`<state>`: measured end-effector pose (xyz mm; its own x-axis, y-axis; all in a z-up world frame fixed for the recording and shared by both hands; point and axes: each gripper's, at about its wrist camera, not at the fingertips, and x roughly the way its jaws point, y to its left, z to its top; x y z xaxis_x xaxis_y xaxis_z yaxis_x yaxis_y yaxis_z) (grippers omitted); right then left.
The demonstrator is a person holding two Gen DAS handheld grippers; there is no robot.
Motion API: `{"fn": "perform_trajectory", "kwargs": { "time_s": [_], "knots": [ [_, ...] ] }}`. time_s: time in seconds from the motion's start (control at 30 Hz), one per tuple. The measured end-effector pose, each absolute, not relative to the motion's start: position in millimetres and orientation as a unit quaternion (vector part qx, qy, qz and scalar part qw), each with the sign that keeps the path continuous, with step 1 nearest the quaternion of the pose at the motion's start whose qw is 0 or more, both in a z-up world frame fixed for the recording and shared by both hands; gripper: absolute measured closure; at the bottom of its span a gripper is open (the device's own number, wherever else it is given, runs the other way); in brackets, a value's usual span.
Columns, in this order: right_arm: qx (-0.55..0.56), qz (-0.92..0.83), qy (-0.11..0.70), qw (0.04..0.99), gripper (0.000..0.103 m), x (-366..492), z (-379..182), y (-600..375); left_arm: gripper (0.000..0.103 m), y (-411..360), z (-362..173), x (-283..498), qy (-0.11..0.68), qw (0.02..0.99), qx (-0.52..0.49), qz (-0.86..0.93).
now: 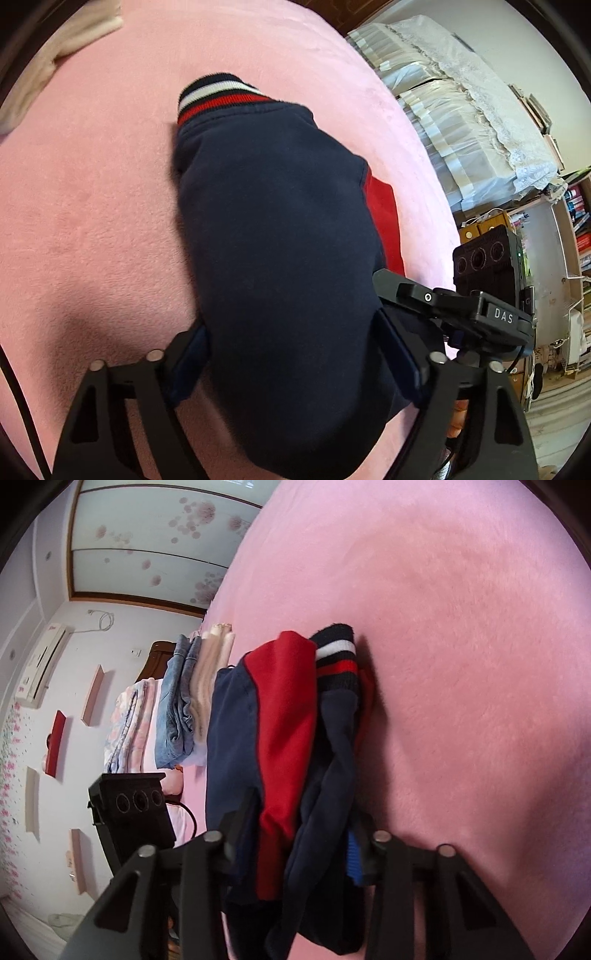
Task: Fold large clothes
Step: 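Carry the jacket bundle with the right tool onto the folded jeans stack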
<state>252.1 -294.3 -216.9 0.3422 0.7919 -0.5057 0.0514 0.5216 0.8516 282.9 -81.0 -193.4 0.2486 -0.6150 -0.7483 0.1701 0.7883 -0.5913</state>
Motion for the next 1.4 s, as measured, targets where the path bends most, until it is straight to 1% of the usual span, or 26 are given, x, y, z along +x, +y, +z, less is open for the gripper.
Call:
{"fn": "perform_trajectory", "kwargs": {
  "time_s": [0.07, 0.2, 0.43, 0.67, 0.83, 0.97, 1.13, 1.27, 1.4],
  "knots": [
    [0.409, 0.259, 0.504, 0.715, 0.071, 248, -210, -293, 0.028, -76, -188, 280, 0.551, 0.766, -0.205, -0.262],
    [0.404, 0.262, 0.500, 0.720, 0.074, 237, -196, -287, 0.028, -69, -171, 269, 0.542, 0.770, -0.207, -0.267],
    [0.389, 0.269, 0.492, 0.731, 0.075, 209, -159, -263, 0.028, -42, -133, 239, 0.536, 0.769, -0.212, -0.277],
    [0.383, 0.297, 0.471, 0.737, 0.075, 189, -110, -222, 0.028, 4, -69, 219, 0.519, 0.786, -0.201, -0.268],
    [0.382, 0.335, 0.443, 0.738, 0.075, 199, -65, -173, 0.028, 58, -13, 224, 0.499, 0.807, -0.181, -0.257],
    [0.363, 0.364, 0.431, 0.742, 0.075, 235, -28, -120, 0.028, 100, 25, 252, 0.488, 0.824, -0.157, -0.241],
    [0.322, 0.373, 0.422, 0.761, 0.075, 305, 8, -51, 0.028, 160, 57, 322, 0.472, 0.846, -0.124, -0.216],
    [0.303, 0.361, 0.415, 0.778, 0.075, 366, 16, -5, 0.028, 194, 56, 388, 0.469, 0.852, -0.097, -0.210],
    [0.314, 0.338, 0.408, 0.788, 0.075, 417, -1, 28, 0.028, 219, 32, 445, 0.475, 0.851, -0.089, -0.205]
  ]
}}
